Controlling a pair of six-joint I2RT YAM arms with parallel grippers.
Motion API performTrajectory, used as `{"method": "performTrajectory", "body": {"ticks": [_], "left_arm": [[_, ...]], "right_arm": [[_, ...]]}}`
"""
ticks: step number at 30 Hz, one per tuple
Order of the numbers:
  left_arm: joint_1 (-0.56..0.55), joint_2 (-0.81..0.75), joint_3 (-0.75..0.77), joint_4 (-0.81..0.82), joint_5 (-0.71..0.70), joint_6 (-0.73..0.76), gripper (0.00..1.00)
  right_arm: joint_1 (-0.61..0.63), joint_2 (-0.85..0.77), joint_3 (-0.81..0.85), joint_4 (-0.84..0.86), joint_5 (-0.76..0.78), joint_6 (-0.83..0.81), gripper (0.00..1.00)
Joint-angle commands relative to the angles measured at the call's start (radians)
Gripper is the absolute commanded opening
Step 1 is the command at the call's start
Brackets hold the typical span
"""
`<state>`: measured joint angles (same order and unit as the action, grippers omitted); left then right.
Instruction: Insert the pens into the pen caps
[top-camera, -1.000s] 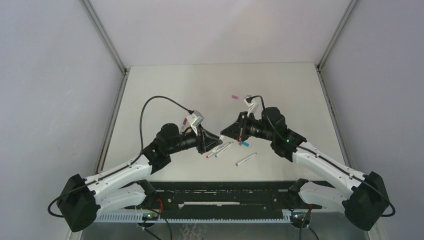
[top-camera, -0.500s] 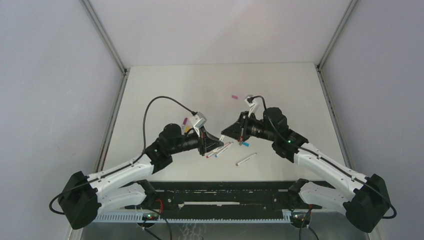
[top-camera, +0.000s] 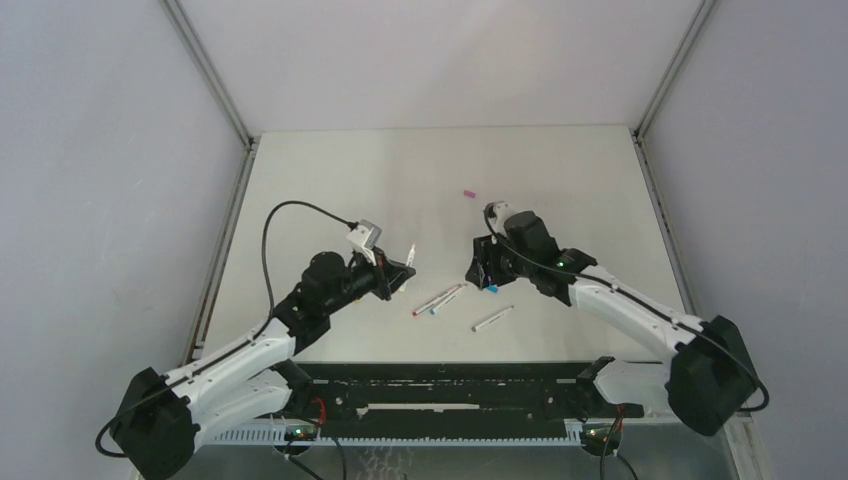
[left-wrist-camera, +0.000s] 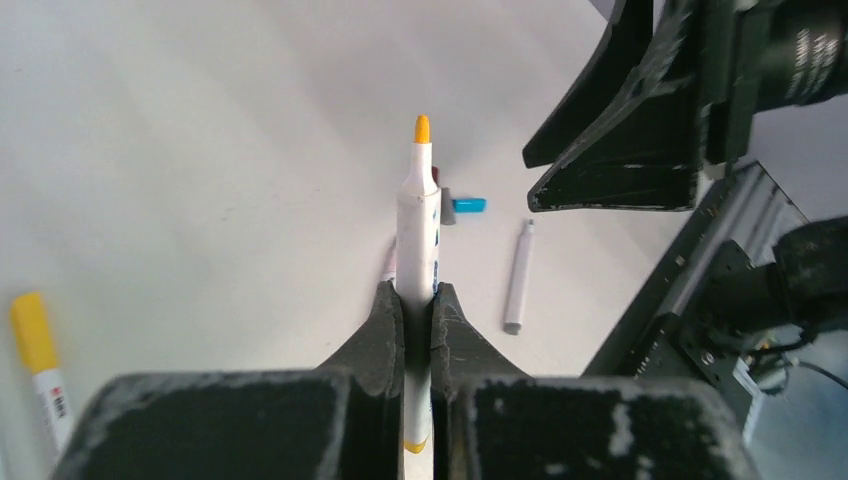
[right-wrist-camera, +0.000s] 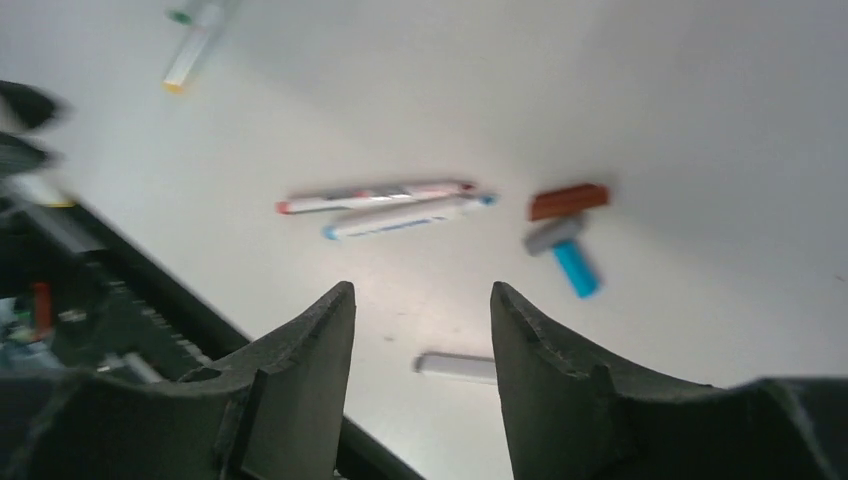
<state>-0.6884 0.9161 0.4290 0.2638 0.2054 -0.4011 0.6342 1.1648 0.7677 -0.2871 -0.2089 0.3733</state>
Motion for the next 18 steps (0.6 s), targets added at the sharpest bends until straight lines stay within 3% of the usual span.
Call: {"method": "performTrajectory", "body": {"ticks": [1,18], "left_arm": [[0.047,-0.052,-0.035,0.016,-0.039,-0.053,0.00],[0.079,-0.107,-0.044,-0.036,-0.059,-0.073,0.00]], "right_arm": [[-0.007,0.126,0.103,-0.164,0.180,-0.120,0.49],[0.017,0.441,0.198,-0.205,0.306,-0.249,0.37]]}}
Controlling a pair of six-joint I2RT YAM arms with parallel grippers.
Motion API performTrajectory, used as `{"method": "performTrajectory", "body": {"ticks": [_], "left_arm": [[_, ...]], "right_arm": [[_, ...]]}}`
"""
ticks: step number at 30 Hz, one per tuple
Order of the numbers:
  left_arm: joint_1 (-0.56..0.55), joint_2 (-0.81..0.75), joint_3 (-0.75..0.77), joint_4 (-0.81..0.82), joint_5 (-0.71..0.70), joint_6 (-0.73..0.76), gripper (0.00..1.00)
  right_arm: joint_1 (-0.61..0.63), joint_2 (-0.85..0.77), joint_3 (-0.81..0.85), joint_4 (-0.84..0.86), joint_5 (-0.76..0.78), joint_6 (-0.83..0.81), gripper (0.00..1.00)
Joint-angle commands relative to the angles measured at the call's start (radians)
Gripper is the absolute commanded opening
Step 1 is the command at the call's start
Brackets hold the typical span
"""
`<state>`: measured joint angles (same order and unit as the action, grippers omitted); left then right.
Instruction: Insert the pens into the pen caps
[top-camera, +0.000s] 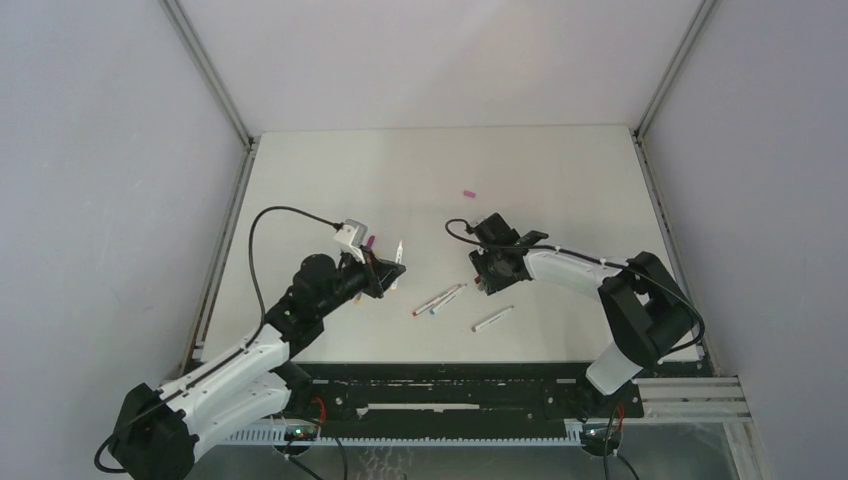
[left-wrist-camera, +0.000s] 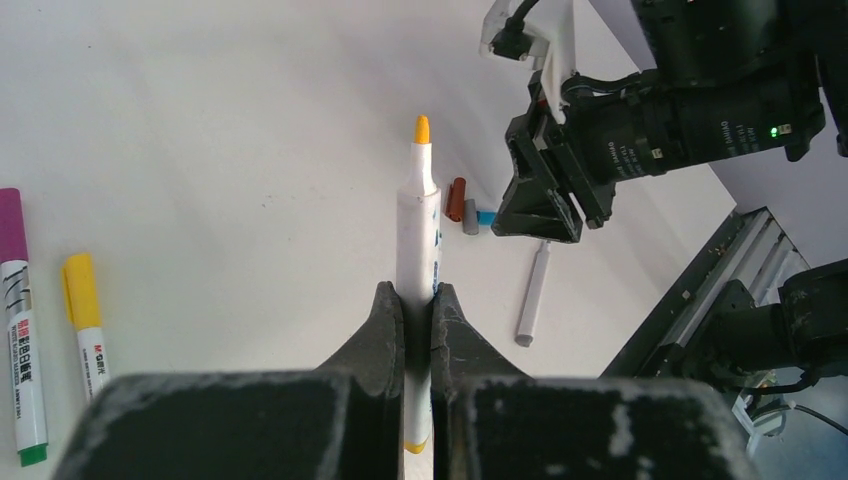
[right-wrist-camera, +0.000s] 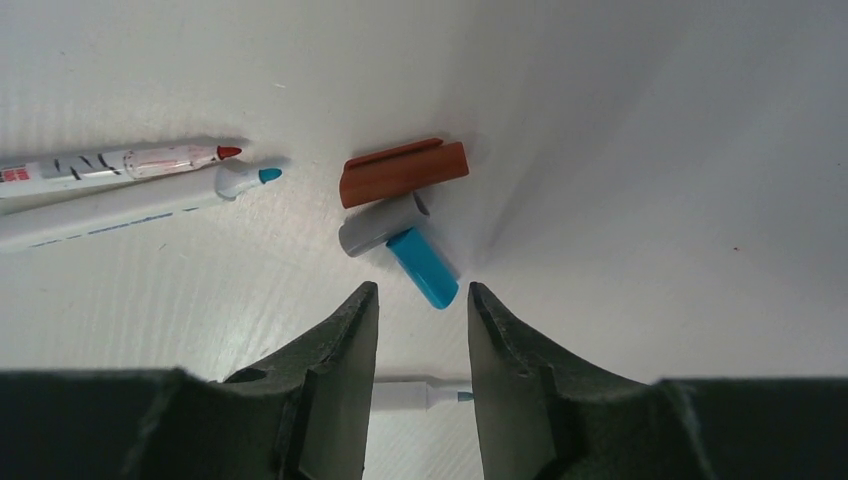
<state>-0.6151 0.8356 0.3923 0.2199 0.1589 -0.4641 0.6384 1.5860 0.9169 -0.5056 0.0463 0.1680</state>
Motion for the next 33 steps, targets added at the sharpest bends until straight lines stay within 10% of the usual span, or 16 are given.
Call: {"method": "performTrajectory", "body": {"ticks": [1,14,21,33], "left_arm": [[0.006,-0.029,-0.007,0.005,-0.014,-0.010,0.00],[0.005,-0.036,0.002,-0.004,-0.014,-0.007,0.00],[0.006,-0.046,-0.001,-0.001,-0.008,-0.013,0.00],[-0.058,-0.044,-0.006,0.145,0.048,-0.201,0.00]], "right_arm": [[0.016,0.027,0.054,0.014,0.058,-0.046,0.37],[0.005,0.099,0.075,0.029,0.069,-0.058,0.26],[-0.032,0.093,0.077,0.002,0.093,-0.011,0.03],[-0.062,-0.237,0.087,0.002,-0.105,0.184,0.00]]}}
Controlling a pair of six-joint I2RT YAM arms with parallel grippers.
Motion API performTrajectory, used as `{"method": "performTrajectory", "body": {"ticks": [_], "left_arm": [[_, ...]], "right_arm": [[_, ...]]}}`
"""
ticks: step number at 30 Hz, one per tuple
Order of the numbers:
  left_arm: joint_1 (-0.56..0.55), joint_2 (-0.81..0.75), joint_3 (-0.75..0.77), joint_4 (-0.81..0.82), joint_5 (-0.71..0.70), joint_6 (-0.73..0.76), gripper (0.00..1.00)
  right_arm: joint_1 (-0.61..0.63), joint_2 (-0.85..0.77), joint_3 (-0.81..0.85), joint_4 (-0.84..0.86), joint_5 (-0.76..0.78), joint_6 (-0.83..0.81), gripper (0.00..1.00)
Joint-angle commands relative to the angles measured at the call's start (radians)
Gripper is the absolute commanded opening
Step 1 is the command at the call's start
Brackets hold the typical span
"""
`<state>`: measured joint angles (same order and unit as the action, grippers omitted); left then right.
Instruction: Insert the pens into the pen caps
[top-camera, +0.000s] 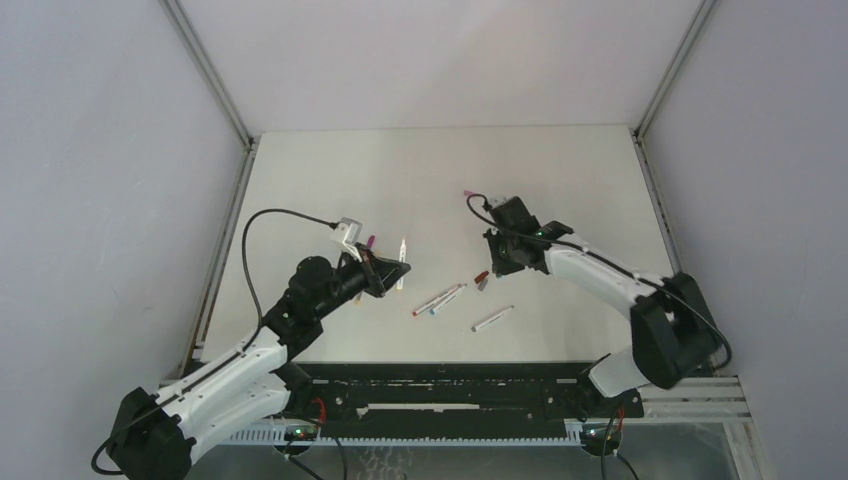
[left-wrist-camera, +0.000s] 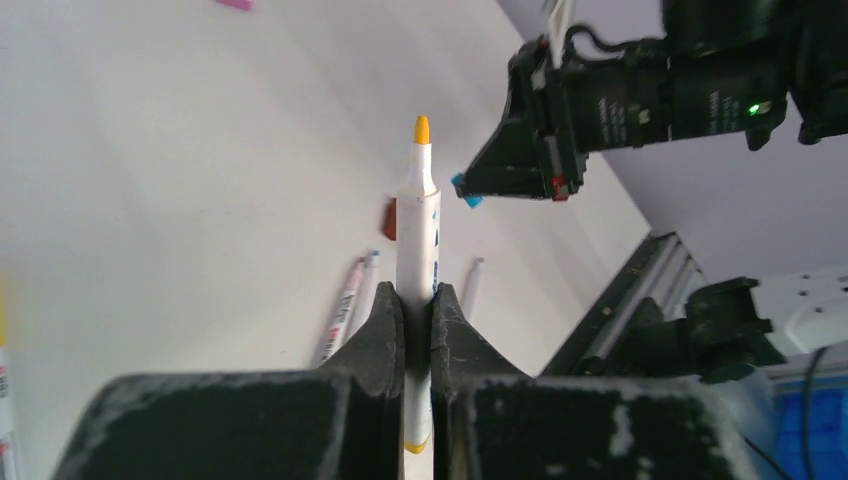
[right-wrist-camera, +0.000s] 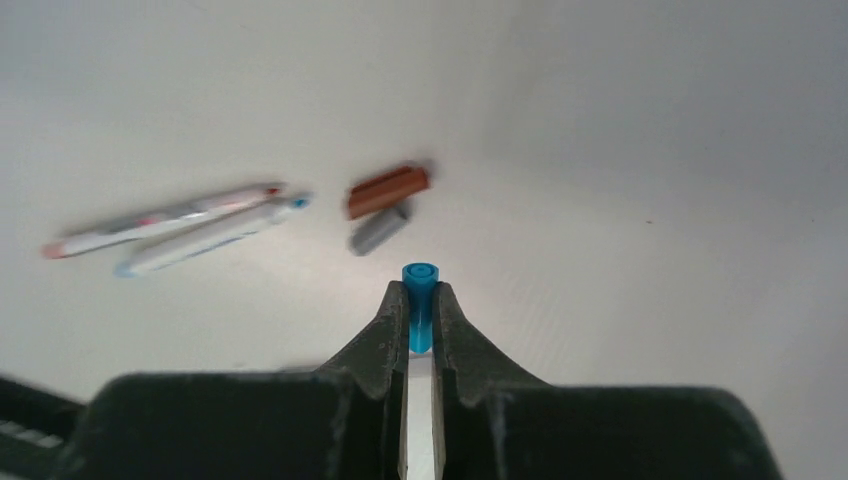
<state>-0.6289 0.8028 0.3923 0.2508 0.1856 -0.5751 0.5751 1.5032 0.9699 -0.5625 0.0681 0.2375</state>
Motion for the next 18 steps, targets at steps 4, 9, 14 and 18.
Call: {"method": "performTrajectory", "body": {"ticks": [4,9,14,18], "left_arm": [[-0.122,-0.006,0.026,0.147,-0.009,-0.136,0.00],[-0.183,0.036,0.069,0.148,-0.027,-0.134,0.00],[-0.218,0.063,0.087,0.160,-0.030,-0.134,0.00],[-0.225,0.060,0.091,0.155,-0.036,-0.130,0.00]], "right_arm": [[0.018,-0.285,-0.002,0.242,-0.252,0.227,0.00],[0.041,-0.362,-0.034,0.507,-0.329,0.407,0.00],[0.120,-0.381,-0.036,0.669,-0.310,0.482,0.00],[0.145,-0.375,-0.035,0.707,-0.317,0.500,0.00]]}}
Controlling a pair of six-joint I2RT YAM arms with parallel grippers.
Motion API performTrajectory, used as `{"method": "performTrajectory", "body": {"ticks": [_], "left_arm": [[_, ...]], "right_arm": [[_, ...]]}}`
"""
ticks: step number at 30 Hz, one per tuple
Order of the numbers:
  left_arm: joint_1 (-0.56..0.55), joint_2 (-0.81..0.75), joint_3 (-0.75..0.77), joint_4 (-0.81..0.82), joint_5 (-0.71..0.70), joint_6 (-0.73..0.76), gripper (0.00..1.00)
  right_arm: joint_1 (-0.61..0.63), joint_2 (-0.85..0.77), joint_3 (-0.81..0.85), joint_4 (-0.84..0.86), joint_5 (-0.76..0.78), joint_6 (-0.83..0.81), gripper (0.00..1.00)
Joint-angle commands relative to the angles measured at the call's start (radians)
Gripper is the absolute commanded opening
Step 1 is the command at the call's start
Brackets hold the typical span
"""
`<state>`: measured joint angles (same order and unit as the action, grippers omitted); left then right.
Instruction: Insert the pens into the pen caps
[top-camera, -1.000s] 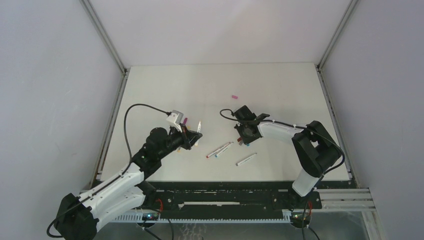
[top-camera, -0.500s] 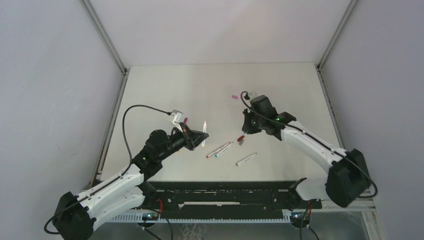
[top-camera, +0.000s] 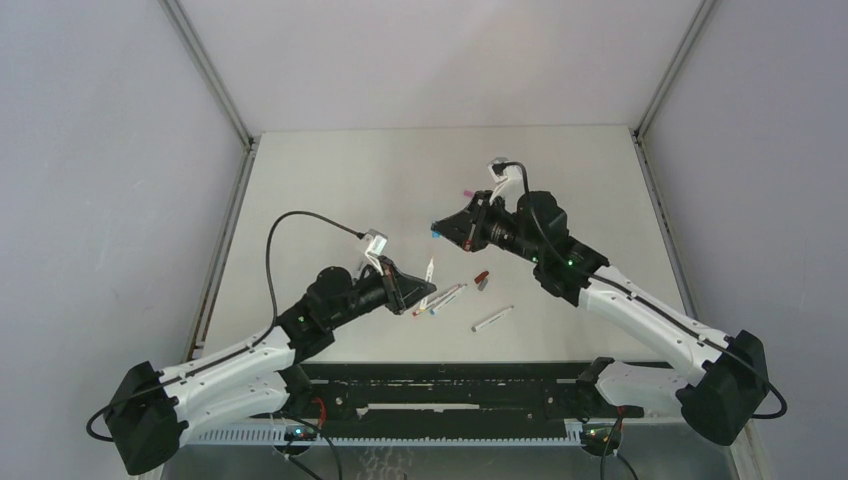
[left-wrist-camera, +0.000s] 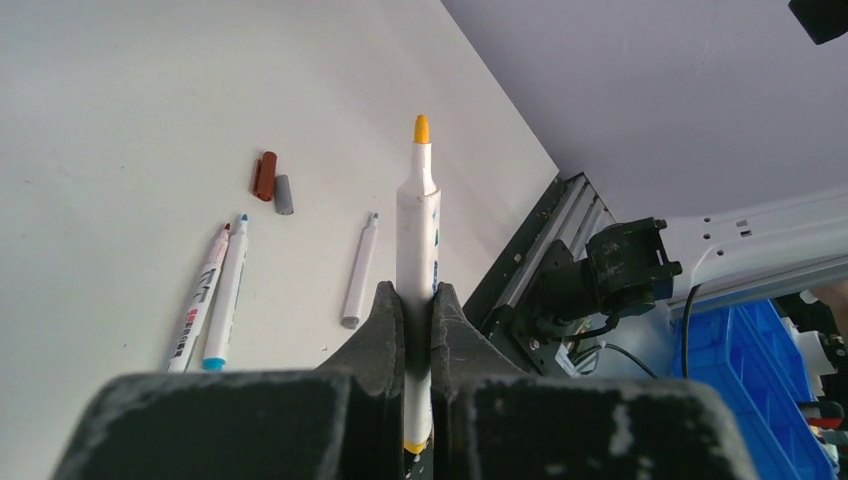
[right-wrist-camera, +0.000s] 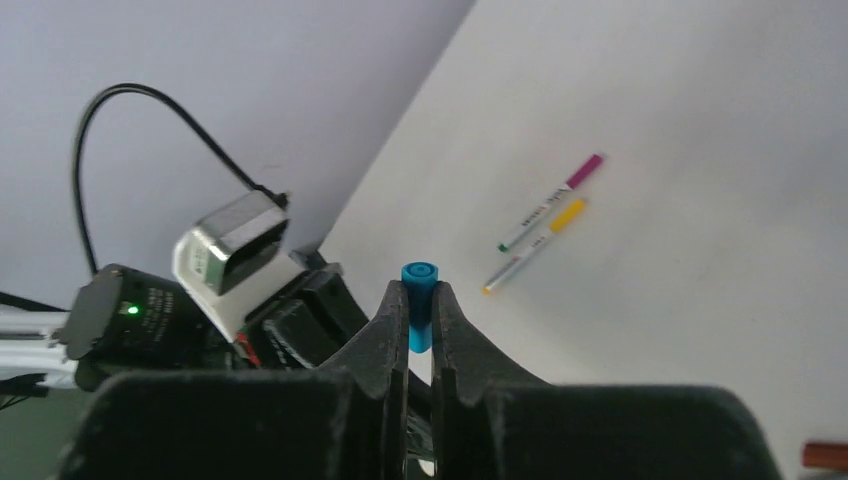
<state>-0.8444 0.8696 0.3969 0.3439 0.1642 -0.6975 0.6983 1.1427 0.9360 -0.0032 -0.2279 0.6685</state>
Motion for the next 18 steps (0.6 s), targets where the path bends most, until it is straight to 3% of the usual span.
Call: {"method": "performTrajectory", "body": {"ticks": [1,18], "left_arm": [[-0.010,-0.009,0.086,0.060,-0.017,-0.007,0.00],[-0.010,-0.047,0.086,0.058,-0.052,-0.002,0.00]], "right_arm": [[0.028,-0.012,-0.002,0.147,-0.023,0.069,0.00],[0.092,0.014,-0.003,0.079,0.041,0.031,0.00]]}}
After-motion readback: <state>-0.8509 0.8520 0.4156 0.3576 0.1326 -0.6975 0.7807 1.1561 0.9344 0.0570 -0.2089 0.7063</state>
